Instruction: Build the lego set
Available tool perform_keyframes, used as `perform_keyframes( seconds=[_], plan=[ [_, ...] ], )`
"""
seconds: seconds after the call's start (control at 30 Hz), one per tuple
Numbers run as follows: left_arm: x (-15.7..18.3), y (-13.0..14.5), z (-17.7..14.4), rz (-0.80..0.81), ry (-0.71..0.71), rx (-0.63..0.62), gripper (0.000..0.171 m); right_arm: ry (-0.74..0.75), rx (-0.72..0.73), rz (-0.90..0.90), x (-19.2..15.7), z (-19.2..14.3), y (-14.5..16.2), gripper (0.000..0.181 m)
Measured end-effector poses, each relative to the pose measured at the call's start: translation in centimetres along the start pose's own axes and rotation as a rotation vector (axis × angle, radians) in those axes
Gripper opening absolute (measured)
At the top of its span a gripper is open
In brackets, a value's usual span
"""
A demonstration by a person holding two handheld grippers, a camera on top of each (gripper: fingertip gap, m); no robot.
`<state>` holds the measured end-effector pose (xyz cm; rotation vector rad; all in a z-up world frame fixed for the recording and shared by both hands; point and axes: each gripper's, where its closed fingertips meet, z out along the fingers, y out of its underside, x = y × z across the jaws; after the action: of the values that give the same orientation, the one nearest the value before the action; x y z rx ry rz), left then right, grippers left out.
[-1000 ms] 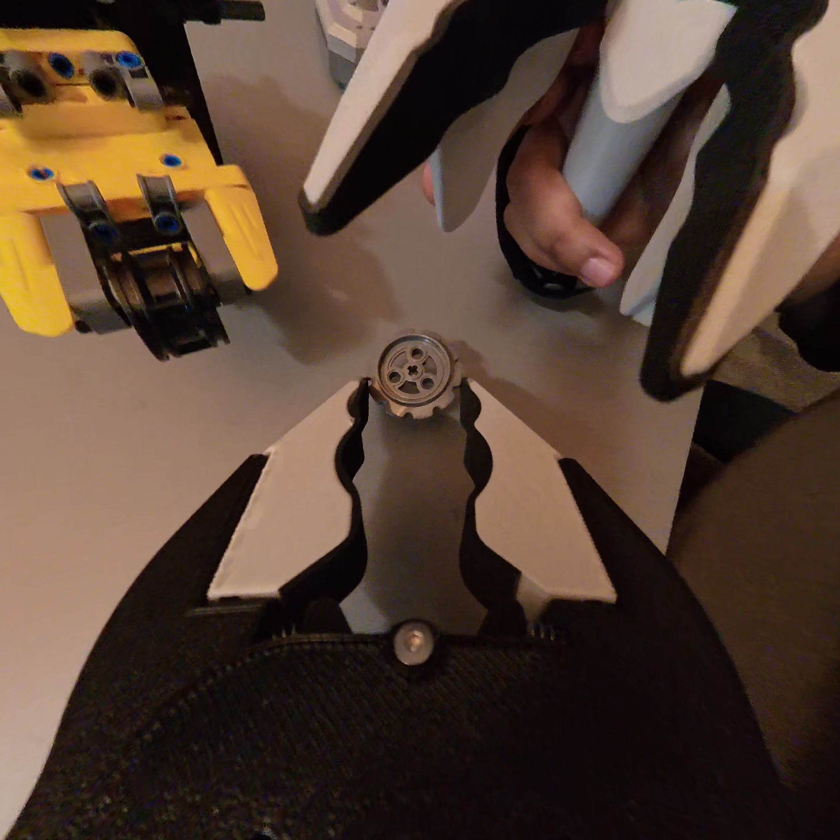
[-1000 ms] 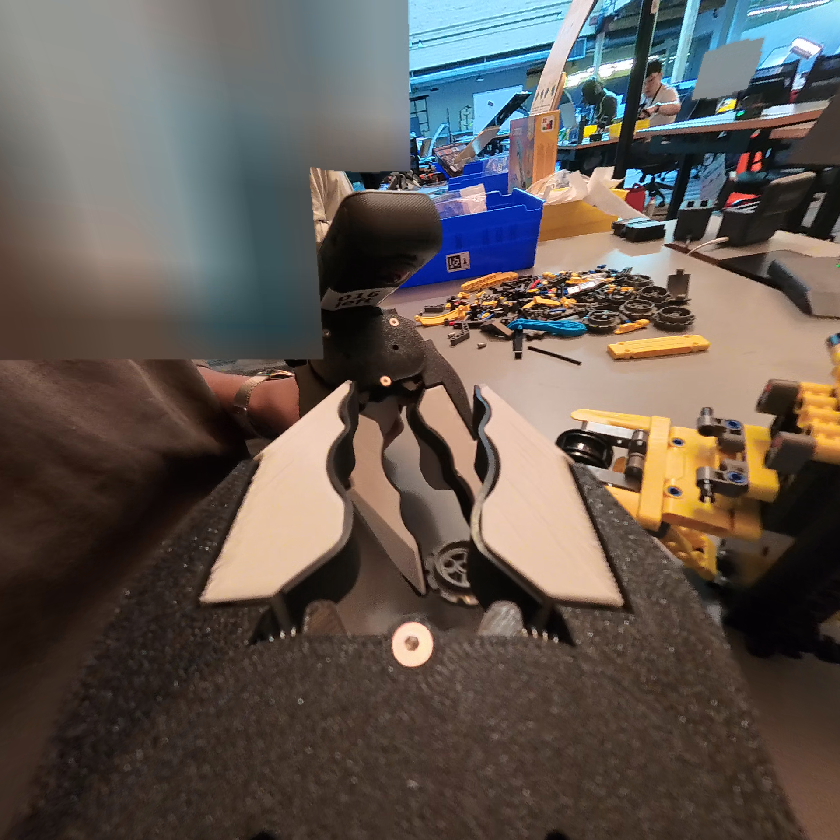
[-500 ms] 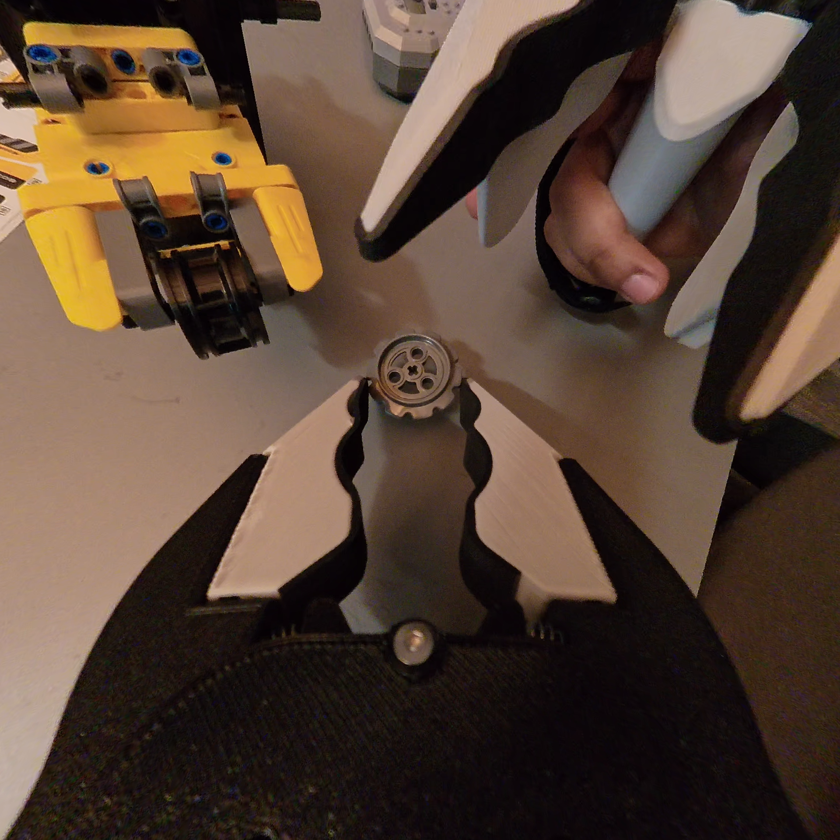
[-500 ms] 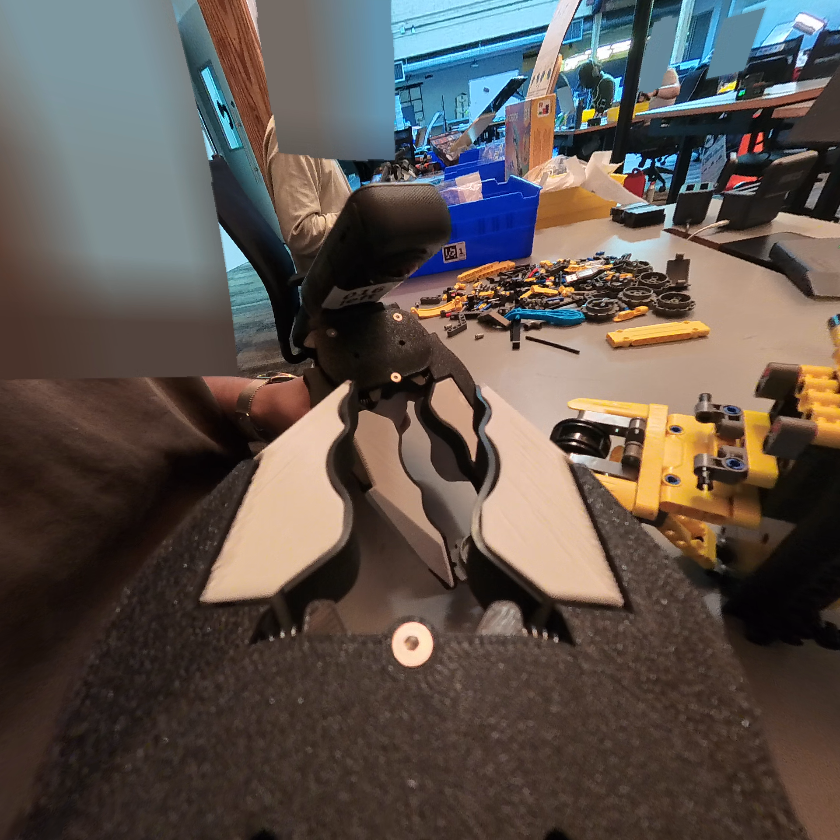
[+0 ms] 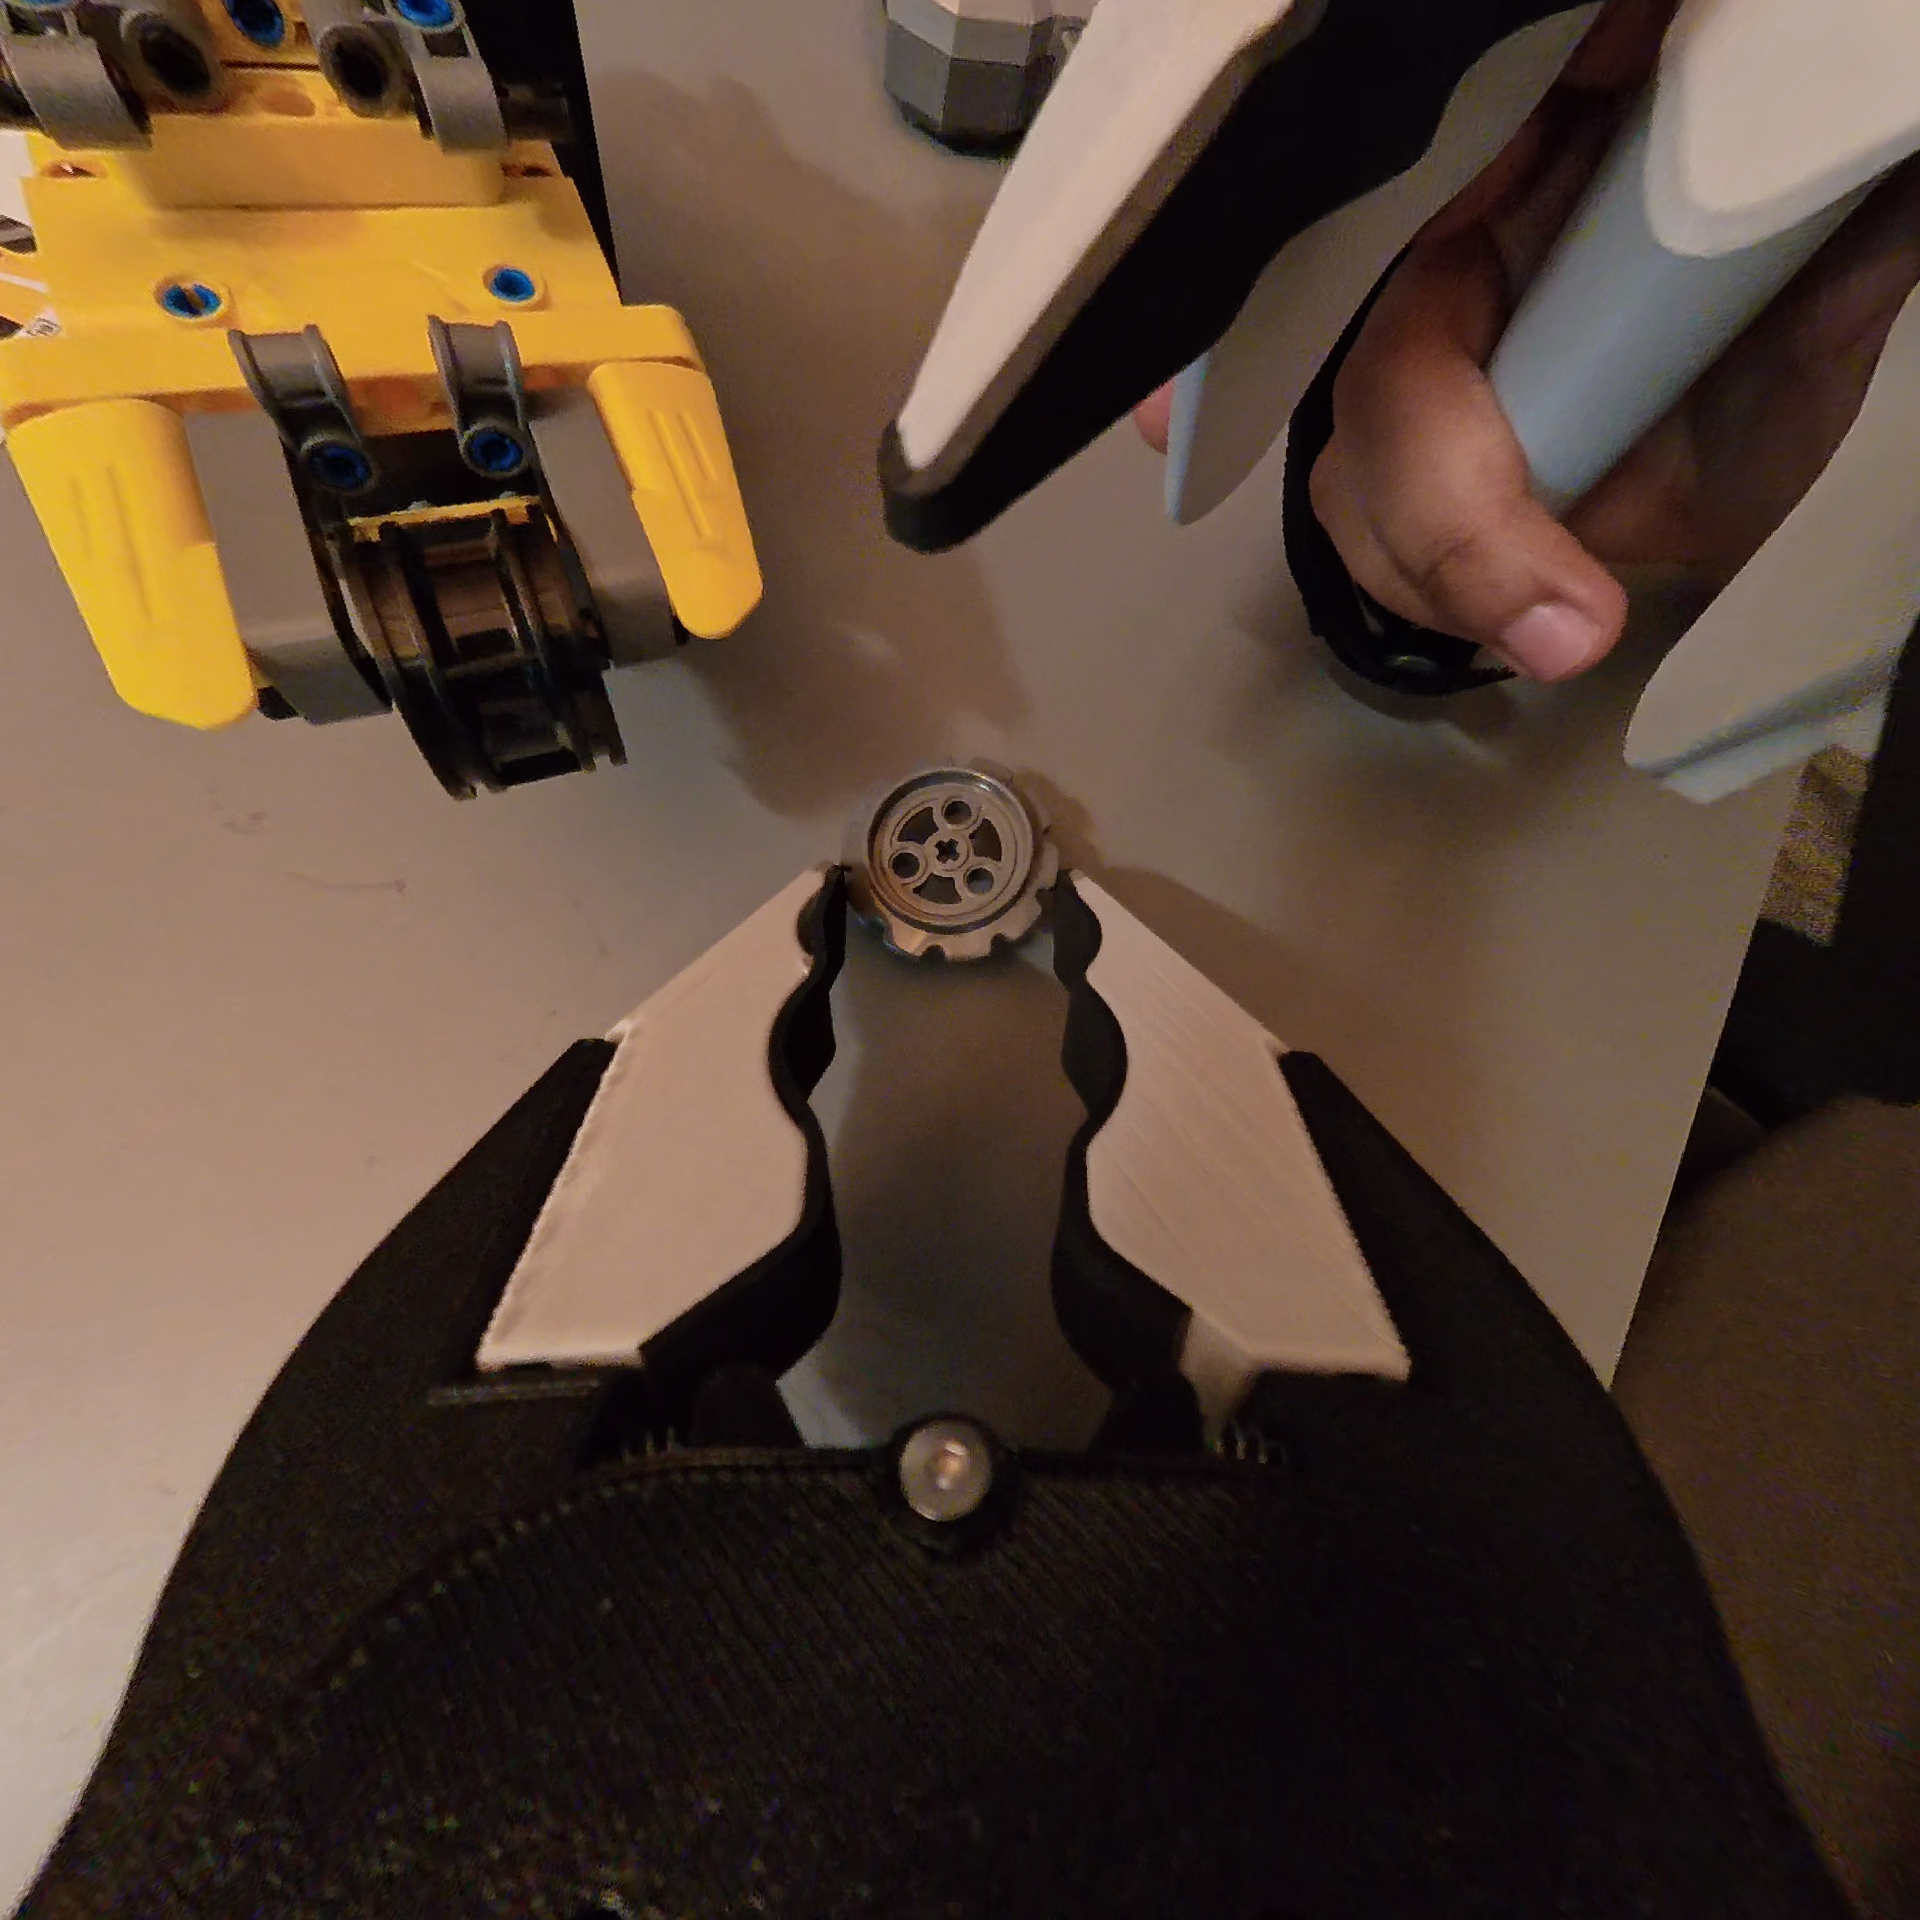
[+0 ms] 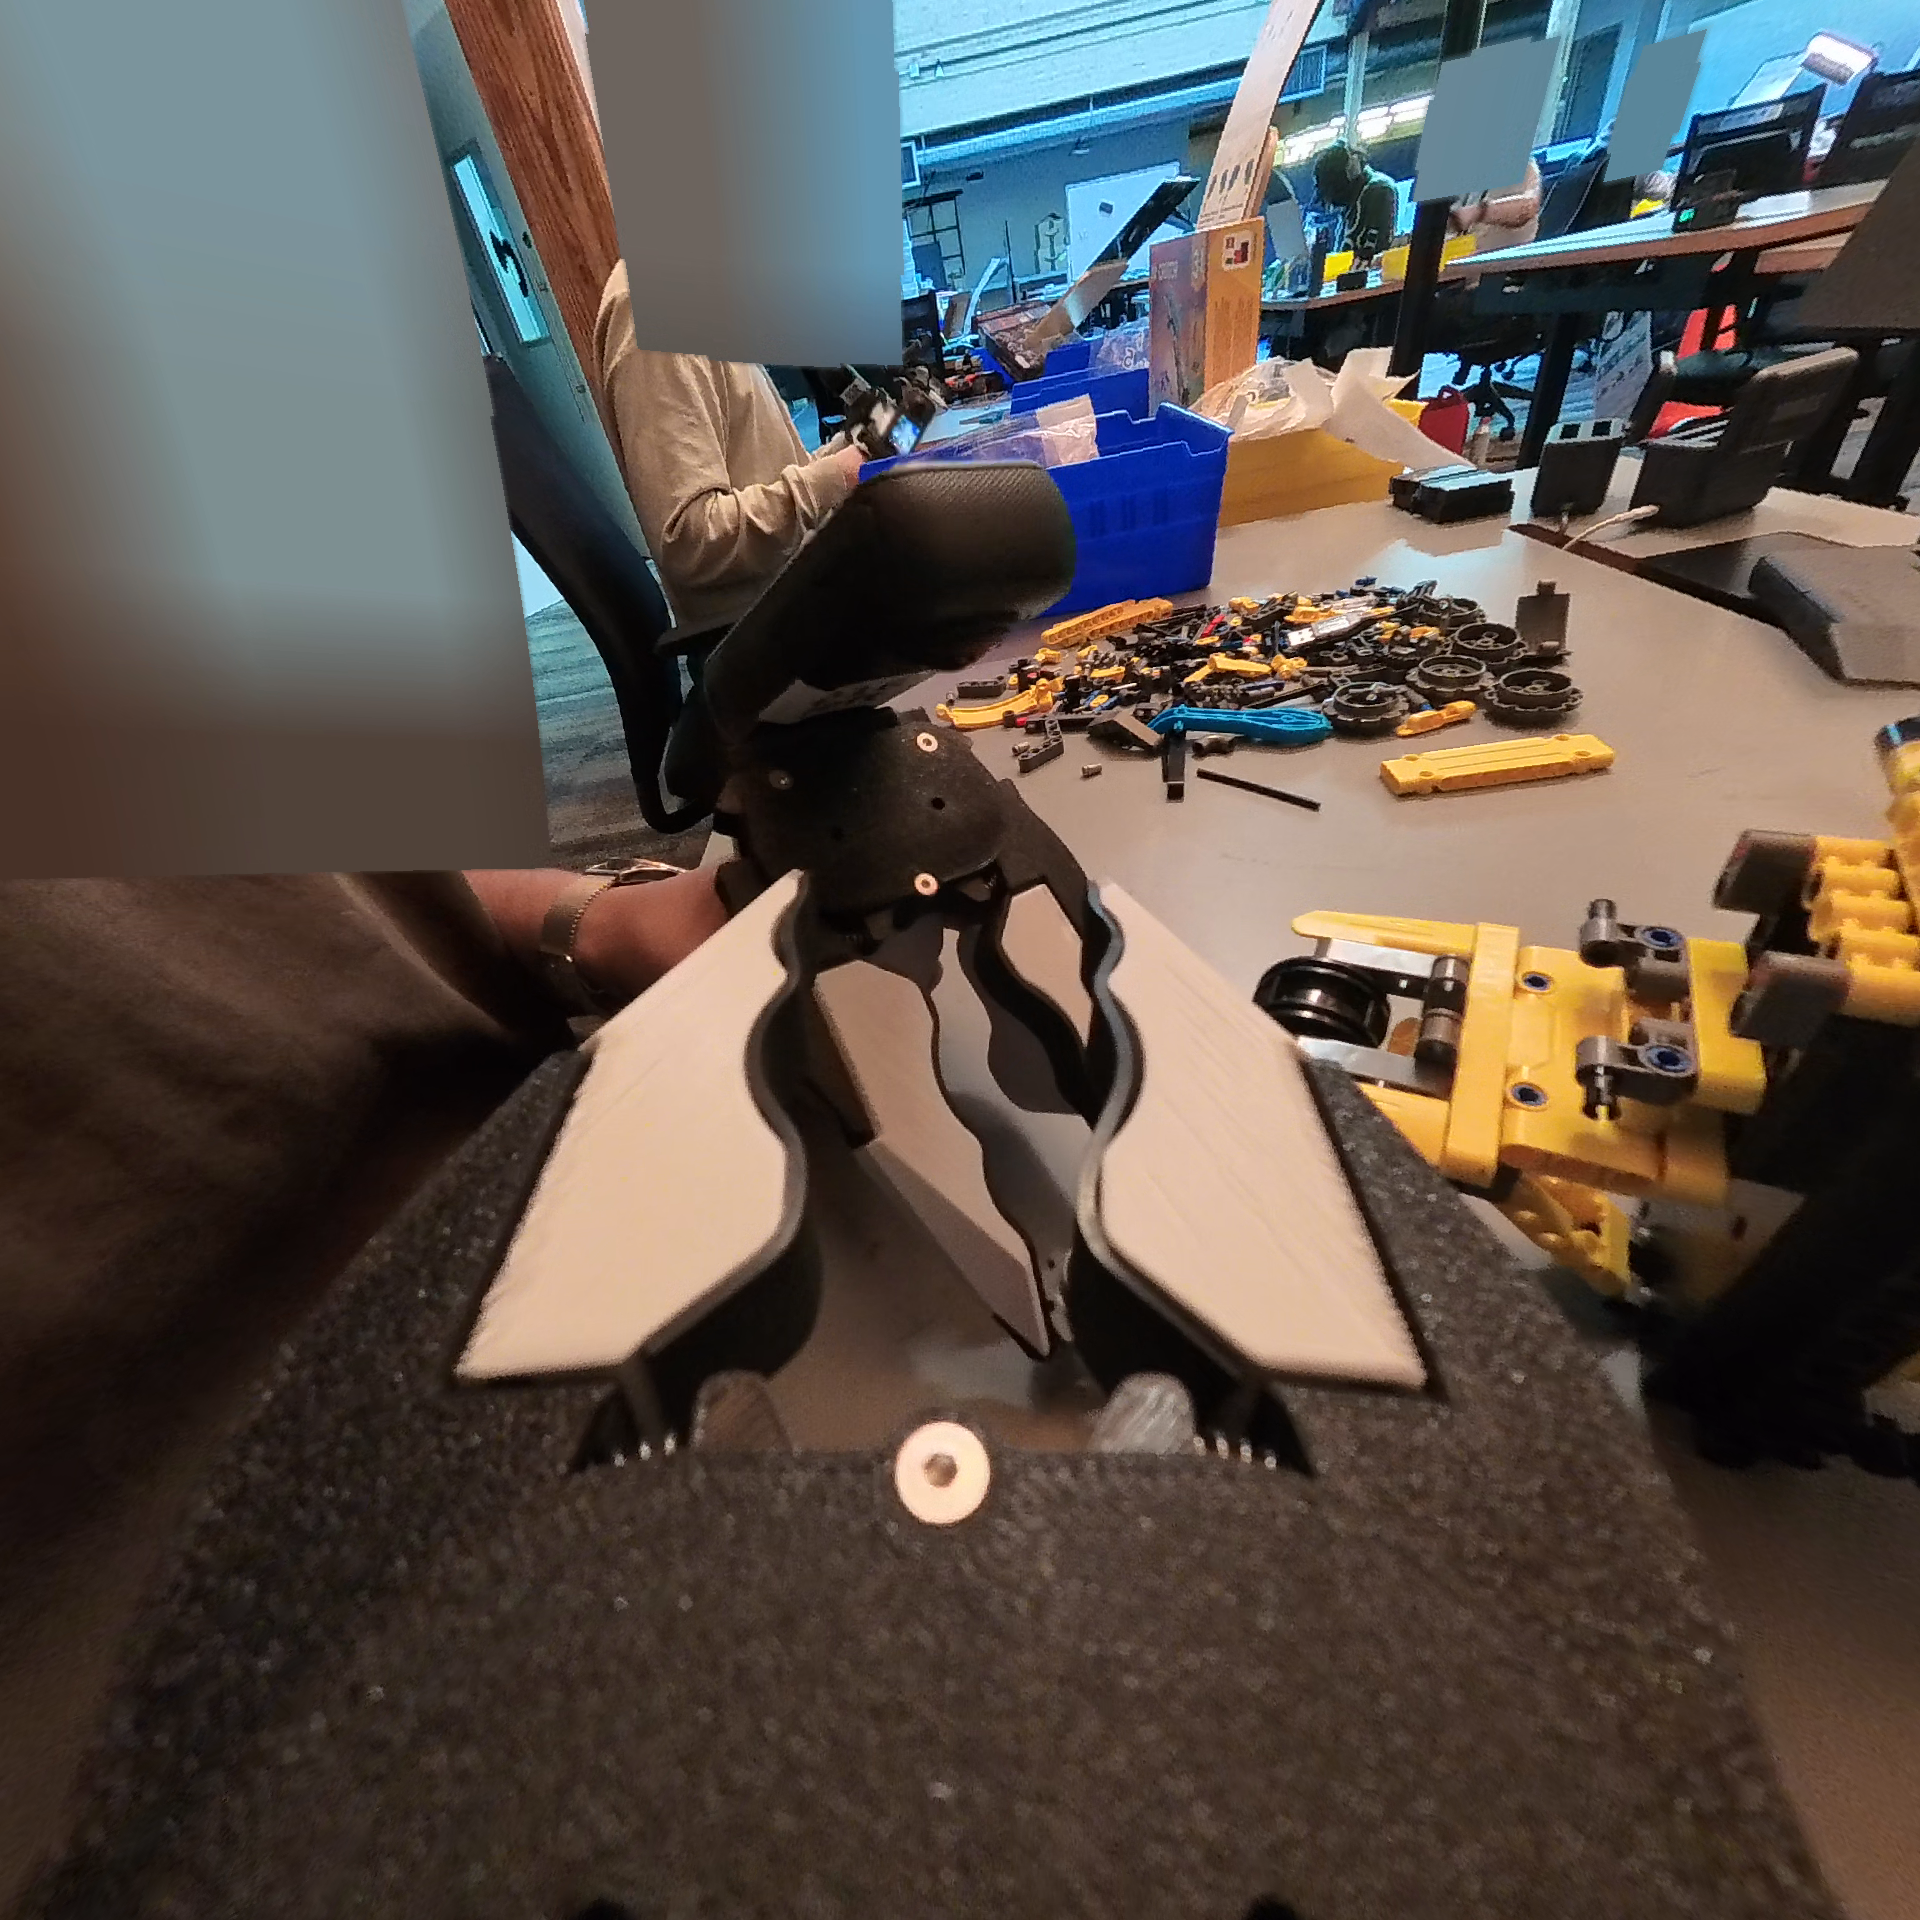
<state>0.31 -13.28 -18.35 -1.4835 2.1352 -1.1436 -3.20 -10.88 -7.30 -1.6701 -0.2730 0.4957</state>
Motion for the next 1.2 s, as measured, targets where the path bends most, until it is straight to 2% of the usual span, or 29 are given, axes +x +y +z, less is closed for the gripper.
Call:
perform_keyframes(
  seconds=[0.23,0.43,0.6,0.87,1.03,1.2],
  plan=[
    [-2.1,0.6,-1.2,0.006,-0.075,0.005,0.035,0.002,0.004,0.007,0.1,-0.1,-0.1,0.050],
    [-8.0,2.1,-5.1,-0.096,-0.219,0.023,0.034,-0.001,0.002,0.041,0.5,0.0,0.2,0.050],
    [-11.2,1.2,-7.0,-0.132,-0.279,0.051,0.034,0.021,-0.040,0.041,1.1,0.3,1.3,0.050],
    [-14.5,0.0,-5.7,-0.093,-0.310,0.016,0.035,0.099,-0.128,-0.012,2.3,0.5,3.0,0.050],
    [-15.1,1.2,-4.9,-0.116,-0.306,-0.009,0.035,0.170,-0.172,-0.028,3.7,0.1,3.8,0.048],
    [-15.1,1.0,-4.5,-0.138,-0.282,0.001,0.035,0.110,-0.126,0.051,3.6,-0.1,3.4,0.051]
  ],
)
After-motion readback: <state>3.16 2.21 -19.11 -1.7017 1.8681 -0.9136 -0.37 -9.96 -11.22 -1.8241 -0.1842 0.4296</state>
